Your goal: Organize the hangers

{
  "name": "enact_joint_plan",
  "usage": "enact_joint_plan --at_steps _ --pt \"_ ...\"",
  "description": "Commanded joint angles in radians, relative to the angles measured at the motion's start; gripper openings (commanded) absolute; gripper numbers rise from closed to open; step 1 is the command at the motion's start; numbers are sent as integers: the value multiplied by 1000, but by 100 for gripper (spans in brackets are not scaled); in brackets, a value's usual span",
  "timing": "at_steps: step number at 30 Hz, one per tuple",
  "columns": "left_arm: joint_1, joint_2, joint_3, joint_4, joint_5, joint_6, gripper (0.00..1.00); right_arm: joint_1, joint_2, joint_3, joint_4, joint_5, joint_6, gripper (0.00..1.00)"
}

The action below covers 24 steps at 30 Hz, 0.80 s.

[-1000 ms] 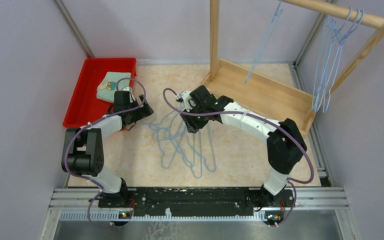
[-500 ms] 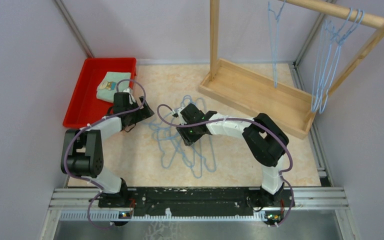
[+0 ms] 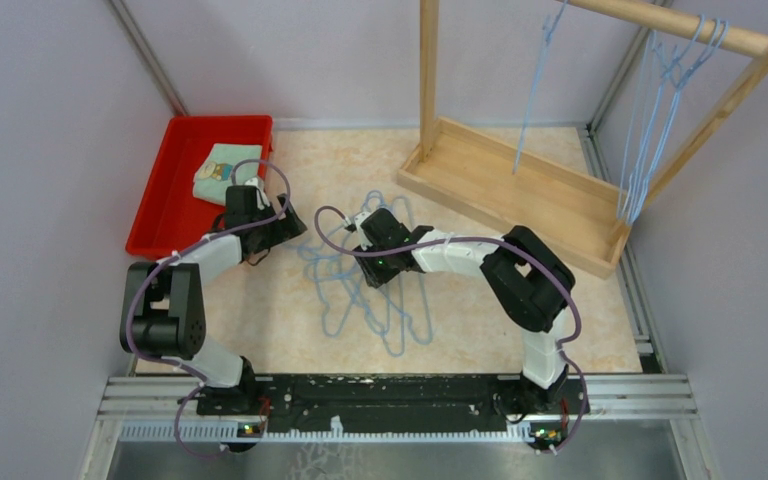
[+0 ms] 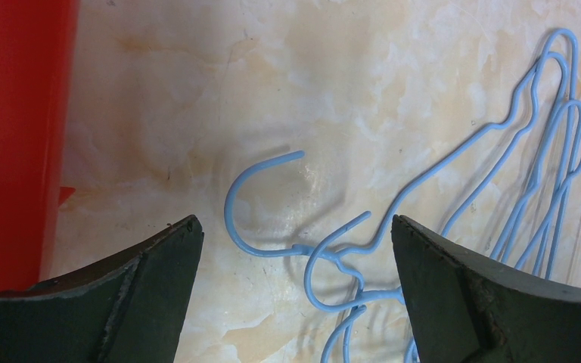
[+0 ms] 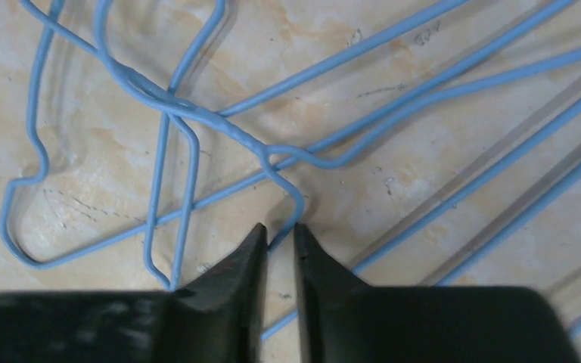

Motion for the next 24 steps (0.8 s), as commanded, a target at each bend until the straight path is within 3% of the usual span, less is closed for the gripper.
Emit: enact_joint_plan --at_steps 1,6,12,24 --pt "32 -2 -26 -38 -52 10 100 2 23 -74 -43 -6 -3 3" --pt "32 -1 -23 -41 -47 6 100 3 -28 -83 -66 67 -2 0" --pt "33 -25 -22 -34 -45 -12 100 -5 -188 68 -227 221 -53 0" --pt "32 -68 -61 11 -25 -57 100 -73 -390 290 -450 238 -127 0"
